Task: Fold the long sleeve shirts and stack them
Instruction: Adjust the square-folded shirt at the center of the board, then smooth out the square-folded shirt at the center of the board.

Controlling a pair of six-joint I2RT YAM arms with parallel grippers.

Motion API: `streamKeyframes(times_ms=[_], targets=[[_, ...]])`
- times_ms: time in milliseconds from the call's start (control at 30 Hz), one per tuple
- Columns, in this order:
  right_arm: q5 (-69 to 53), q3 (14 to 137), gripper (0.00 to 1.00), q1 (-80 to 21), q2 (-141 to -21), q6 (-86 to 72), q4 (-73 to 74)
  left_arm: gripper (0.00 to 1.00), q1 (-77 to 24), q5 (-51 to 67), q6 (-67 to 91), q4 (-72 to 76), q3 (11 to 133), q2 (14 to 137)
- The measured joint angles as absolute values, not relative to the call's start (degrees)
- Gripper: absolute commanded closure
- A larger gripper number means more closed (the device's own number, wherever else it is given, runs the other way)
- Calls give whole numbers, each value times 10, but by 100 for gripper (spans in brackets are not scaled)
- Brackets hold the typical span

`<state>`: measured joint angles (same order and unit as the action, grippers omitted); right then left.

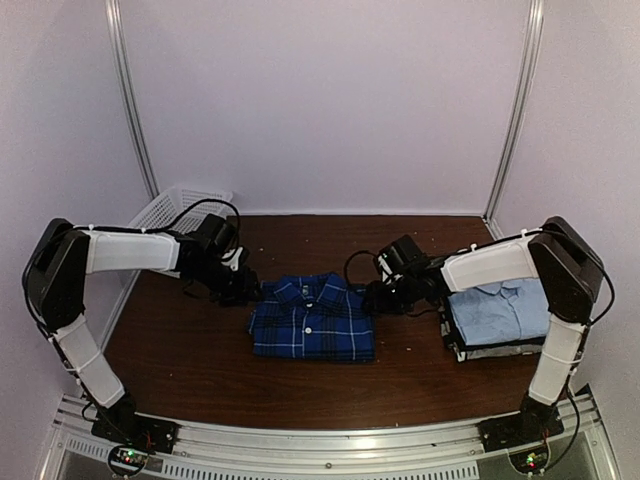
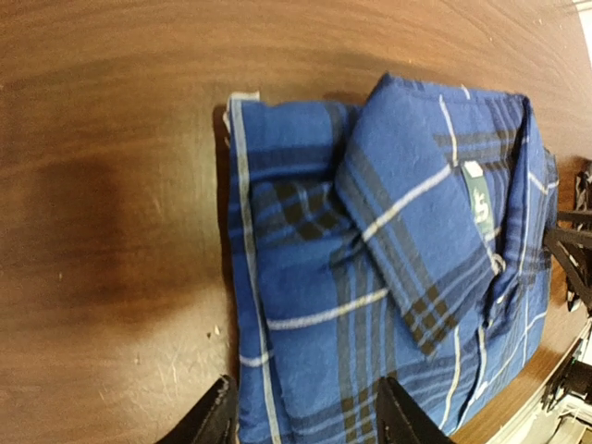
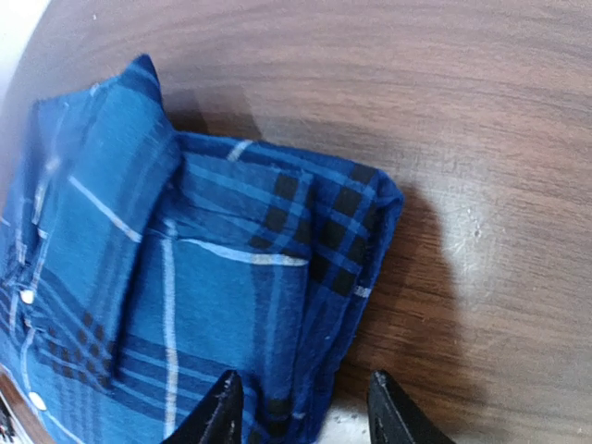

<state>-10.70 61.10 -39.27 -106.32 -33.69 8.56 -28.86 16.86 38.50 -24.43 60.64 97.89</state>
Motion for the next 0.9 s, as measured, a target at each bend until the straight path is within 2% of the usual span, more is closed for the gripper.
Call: streamKeyframes(times_ms=[200, 500, 767, 900], targets=[[-89, 613, 49, -395, -1031, -337, 95, 57, -288, 158, 371, -242, 655, 1006], [-77, 682, 58, -395, -1065, -325, 106, 65, -283, 155, 359, -232, 709, 1073], [-54, 719, 60, -395, -1109, -313, 122, 68, -283, 155, 356, -226, 717, 1085], [-51, 724, 64, -394, -1120, -311, 123, 68, -283, 155, 356, -224, 715, 1085]])
